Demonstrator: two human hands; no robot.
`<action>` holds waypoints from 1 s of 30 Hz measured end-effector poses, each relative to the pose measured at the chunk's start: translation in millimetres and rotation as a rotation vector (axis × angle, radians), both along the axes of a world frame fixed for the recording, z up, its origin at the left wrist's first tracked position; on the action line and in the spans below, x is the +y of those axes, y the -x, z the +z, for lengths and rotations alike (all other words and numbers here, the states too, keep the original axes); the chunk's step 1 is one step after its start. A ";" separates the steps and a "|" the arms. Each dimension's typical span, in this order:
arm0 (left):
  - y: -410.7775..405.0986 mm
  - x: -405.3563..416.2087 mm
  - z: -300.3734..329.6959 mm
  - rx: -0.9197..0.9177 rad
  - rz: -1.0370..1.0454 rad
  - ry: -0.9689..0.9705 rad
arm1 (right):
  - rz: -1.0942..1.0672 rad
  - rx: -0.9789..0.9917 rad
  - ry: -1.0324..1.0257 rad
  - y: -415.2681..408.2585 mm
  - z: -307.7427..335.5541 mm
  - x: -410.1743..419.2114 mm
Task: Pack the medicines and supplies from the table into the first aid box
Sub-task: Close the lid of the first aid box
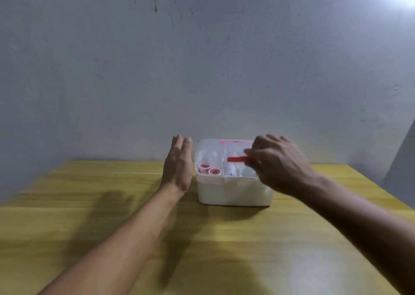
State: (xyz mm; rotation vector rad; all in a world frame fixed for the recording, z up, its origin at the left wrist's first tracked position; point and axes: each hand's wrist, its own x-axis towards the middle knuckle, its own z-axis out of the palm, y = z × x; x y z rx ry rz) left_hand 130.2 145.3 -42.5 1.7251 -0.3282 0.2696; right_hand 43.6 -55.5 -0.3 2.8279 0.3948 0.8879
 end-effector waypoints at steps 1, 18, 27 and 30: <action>3.5 -1.9 3.3 -0.056 -0.002 -0.087 | -0.019 0.014 0.014 5.4 -9.7 0.9; 3.7 -13.3 -8.9 -0.489 0.032 -0.805 | -0.107 0.106 -0.247 -7.5 -45.3 -13.5; -0.9 -20.3 -13.4 -0.488 0.018 -0.846 | -0.126 0.173 -0.201 -10.0 -48.2 -27.8; -5.7 -23.0 -11.7 -0.484 0.015 -0.845 | -0.133 0.180 -0.219 -15.8 -46.3 -28.1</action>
